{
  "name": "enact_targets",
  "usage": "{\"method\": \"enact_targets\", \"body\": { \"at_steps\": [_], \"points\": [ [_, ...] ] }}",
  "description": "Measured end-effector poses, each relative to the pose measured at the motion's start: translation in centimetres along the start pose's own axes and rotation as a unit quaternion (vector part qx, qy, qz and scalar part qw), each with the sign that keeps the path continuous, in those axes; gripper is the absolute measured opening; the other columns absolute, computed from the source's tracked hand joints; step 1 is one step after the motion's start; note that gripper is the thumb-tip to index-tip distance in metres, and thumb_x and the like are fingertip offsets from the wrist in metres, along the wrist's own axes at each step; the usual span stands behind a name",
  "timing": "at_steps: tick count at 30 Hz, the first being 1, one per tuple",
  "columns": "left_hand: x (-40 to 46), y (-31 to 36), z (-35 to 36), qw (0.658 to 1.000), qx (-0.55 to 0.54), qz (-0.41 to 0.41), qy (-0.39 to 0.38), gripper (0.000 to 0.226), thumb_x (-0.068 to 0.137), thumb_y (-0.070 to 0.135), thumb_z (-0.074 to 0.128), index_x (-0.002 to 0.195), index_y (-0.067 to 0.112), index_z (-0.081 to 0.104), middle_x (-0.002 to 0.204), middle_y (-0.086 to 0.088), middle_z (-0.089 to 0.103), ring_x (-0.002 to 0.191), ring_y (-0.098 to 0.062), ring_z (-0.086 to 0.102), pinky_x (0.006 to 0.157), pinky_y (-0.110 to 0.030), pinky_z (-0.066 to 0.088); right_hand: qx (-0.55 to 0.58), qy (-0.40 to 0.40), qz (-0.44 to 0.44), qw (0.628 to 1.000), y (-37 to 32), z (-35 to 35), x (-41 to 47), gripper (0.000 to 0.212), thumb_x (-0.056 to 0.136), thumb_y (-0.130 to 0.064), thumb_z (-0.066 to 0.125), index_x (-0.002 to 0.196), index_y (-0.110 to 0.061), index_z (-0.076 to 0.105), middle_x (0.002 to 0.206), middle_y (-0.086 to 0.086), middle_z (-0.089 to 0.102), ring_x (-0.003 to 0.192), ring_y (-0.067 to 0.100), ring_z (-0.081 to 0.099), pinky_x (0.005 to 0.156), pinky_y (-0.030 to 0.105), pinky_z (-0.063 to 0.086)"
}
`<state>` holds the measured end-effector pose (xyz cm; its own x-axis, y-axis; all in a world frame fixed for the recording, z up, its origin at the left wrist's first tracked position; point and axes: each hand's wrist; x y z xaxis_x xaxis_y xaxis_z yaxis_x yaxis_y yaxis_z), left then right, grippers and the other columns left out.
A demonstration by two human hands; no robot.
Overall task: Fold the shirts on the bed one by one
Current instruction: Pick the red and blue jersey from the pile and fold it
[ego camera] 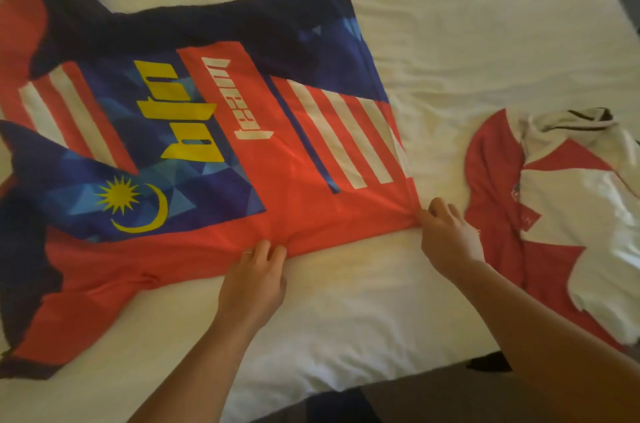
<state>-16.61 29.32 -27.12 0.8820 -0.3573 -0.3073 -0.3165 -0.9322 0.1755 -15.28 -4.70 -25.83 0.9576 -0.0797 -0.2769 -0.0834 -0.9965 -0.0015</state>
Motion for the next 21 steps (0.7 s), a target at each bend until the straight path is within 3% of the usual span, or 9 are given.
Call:
{"method": "enact_targets", "body": {
  "at_steps": [3, 7, 10, 13, 15, 17, 19, 21],
  "points": [
    [-0.8, -0.5, -0.3, 0.997, -0.07, -0.024, -0.008, 0.037, 0.077, 0.028, 0.044, 0.105, 0.014, 0.065, 0.097, -0.009, 0.057, 0.079, -0.038, 0.059, 0.056, -0.043, 0.051, -0.012, -0.074, 0.067, 0.995, -1.0, -0.3, -0.2, 0.026, 0.079, -0.003, 0.059, 0.103, -0.009, 0.064, 0.108, 0.011, 0.051, 0.1, 0.035, 0.052, 0.059, 0.038, 0.046],
    [-3.0, -3.7, -1.2, 0.975, -0.172, -0.088, 0.107, 0.041, 0.082, 0.029, 0.051, 0.116, 0.012, 0.067, 0.109, -0.009, 0.064, 0.091, -0.037, 0.062, 0.073, -0.044, 0.054, 0.11, 0.032, 0.217, 0.969, -5.8, -0.6, -2.0, 0.017, 0.078, -0.007, 0.059, 0.095, -0.004, 0.061, 0.109, 0.015, 0.049, 0.103, 0.037, 0.046, 0.073, 0.042, 0.042],
    [-5.7, -9.0, -1.7, 0.94, -0.18, -0.166, 0.236, 0.032, 0.084, 0.026, 0.055, 0.108, 0.009, 0.069, 0.102, -0.012, 0.066, 0.089, -0.039, 0.063, 0.074, -0.046, 0.051, 0.213, 0.047, 0.193, 0.957, -13.1, 0.4, -4.6, 0.019, 0.078, -0.002, 0.062, 0.097, -0.004, 0.062, 0.112, 0.017, 0.055, 0.099, 0.04, 0.051, 0.075, 0.045, 0.046],
    [-9.8, -16.0, -1.8, 0.88, -0.174, -0.318, 0.308, 0.034, 0.084, 0.027, 0.057, 0.109, 0.007, 0.069, 0.104, -0.02, 0.066, 0.092, -0.045, 0.061, 0.079, -0.05, 0.047, 0.315, -0.003, 0.151, 0.937, -22.5, 1.1, -7.2, 0.018, 0.083, -0.003, 0.063, 0.1, -0.008, 0.068, 0.105, 0.01, 0.062, 0.092, 0.034, 0.059, 0.075, 0.037, 0.047],
    [-12.4, -20.4, -2.0, 0.835, -0.181, -0.438, 0.28, 0.041, 0.086, 0.032, 0.056, 0.118, 0.008, 0.066, 0.116, -0.025, 0.062, 0.101, -0.048, 0.058, 0.085, -0.053, 0.046, 0.368, -0.07, 0.153, 0.914, -29.4, 1.2, -8.6, 0.014, 0.087, -0.007, 0.06, 0.097, -0.009, 0.07, 0.097, 0.005, 0.065, 0.087, 0.029, 0.061, 0.071, 0.034, 0.045],
    [-14.4, -24.5, -1.9, 0.809, -0.192, -0.516, 0.203, 0.043, 0.093, 0.039, 0.055, 0.126, 0.011, 0.06, 0.126, -0.024, 0.056, 0.111, -0.048, 0.054, 0.091, -0.055, 0.044, 0.416, -0.139, 0.167, 0.883, -35.9, 1.2, -9.6, 0.015, 0.09, -0.013, 0.056, 0.083, -0.008, 0.067, 0.079, 0.004, 0.065, 0.074, 0.026, 0.06, 0.064, 0.038, 0.046],
    [-15.8, -27.8, -1.4, 0.808, -0.221, -0.532, 0.128, 0.048, 0.096, 0.048, 0.053, 0.128, 0.013, 0.058, 0.126, -0.022, 0.054, 0.112, -0.046, 0.055, 0.093, -0.055, 0.047, 0.451, -0.169, 0.178, 0.858, -41.6, 1.4, -9.9, 0.029, 0.092, -0.025, 0.057, 0.074, -0.003, 0.063, 0.066, 0.009, 0.062, 0.066, 0.03, 0.058, 0.062, 0.042, 0.049],
    [-16.8, -29.5, -0.9, 0.818, -0.277, -0.496, 0.085, 0.051, 0.095, 0.054, 0.055, 0.125, 0.014, 0.056, 0.121, -0.017, 0.056, 0.106, -0.043, 0.06, 0.089, -0.052, 0.051, 0.502, -0.175, 0.219, 0.818, -46.1, 1.6, -9.8, 0.047, 0.089, -0.047, 0.06, 0.072, -0.003, 0.065, 0.065, 0.012, 0.066, 0.069, 0.034, 0.064, 0.068, 0.044, 0.053]
  ]
}}
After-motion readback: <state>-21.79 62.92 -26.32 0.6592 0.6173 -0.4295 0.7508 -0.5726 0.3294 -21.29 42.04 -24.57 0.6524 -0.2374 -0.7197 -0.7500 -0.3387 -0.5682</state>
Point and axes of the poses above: each hand's wrist, its own x-axis towards the middle knuckle, its own z-axis out of the palm, y = z × x
